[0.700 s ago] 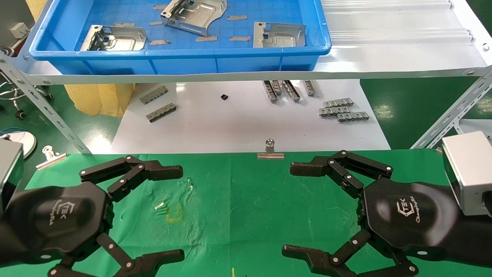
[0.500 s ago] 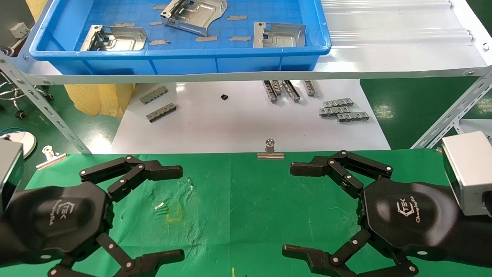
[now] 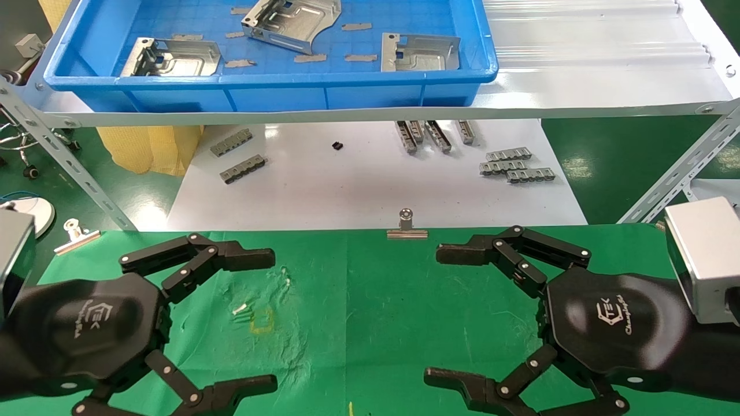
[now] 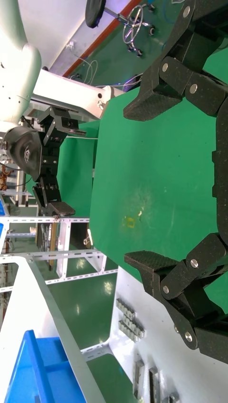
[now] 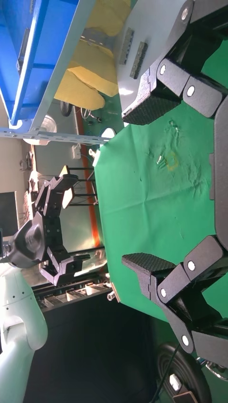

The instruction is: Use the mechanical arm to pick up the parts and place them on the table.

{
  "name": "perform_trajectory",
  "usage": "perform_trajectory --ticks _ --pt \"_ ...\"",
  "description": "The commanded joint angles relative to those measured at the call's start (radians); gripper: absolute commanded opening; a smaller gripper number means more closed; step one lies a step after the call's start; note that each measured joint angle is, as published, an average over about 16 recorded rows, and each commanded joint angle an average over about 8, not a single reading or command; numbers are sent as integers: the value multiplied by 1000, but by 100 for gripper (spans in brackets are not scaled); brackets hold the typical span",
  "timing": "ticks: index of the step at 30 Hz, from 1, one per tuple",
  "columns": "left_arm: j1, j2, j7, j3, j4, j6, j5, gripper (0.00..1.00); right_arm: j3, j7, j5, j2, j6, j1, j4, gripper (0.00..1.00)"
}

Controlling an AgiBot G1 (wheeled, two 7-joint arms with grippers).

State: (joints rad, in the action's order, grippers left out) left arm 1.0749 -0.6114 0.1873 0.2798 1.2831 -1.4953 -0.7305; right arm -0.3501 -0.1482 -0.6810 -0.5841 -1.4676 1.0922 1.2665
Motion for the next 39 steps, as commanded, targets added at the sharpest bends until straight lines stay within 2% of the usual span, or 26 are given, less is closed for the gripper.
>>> perform_trajectory --ticks 1,39 --pt "0 0 0 0 0 0 0 100 0 0 0 0 0 0 0 0" --pt "2 -1 -4 -1 1 5 -4 100 0 0 0 0 0 0 0 0"
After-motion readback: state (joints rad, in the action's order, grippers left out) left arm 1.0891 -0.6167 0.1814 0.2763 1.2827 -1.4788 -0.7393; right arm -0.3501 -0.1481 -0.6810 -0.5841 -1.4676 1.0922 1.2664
